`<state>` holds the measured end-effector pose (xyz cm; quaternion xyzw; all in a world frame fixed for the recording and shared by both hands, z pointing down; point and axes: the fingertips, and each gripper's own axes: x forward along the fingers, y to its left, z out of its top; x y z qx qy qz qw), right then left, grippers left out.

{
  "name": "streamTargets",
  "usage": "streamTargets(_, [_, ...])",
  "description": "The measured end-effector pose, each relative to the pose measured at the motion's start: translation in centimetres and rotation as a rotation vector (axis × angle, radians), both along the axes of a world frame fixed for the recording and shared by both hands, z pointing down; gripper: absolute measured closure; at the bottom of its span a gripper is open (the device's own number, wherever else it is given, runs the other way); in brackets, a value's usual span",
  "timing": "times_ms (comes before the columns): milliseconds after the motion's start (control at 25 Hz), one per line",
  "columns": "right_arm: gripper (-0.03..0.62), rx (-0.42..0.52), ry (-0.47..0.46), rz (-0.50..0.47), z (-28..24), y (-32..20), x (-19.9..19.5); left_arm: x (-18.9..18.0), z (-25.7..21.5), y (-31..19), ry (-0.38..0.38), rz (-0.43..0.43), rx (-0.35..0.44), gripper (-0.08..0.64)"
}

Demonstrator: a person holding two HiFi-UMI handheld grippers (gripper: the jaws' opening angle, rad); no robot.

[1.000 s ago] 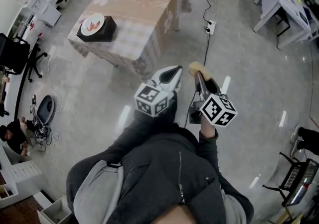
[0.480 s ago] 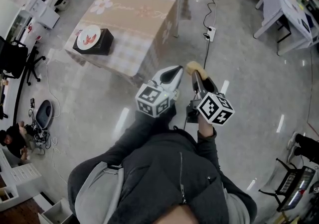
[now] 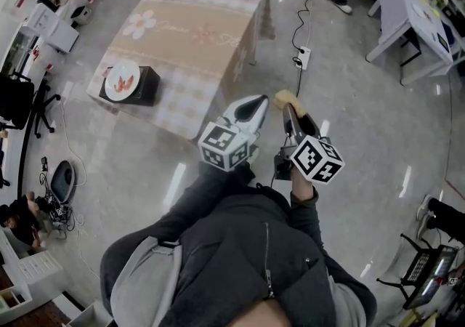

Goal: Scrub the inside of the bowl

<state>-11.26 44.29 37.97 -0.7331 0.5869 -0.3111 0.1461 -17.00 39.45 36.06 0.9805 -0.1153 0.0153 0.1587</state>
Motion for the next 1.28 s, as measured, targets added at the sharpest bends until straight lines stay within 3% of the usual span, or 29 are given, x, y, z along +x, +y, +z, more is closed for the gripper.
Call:
streamTargets(600, [0.485, 0.008, -0.007, 0.052, 0.7, -7.8, 5.0, 4.9, -0.2, -7.7, 0.007, 0.071, 0.026, 0.551])
streamTargets(1280, [0.485, -0.012, -0.013, 0.048, 0.9, -10.5, 6.9, 6.8, 0.5, -10.1, 0.000, 0.074, 0.010, 0.551])
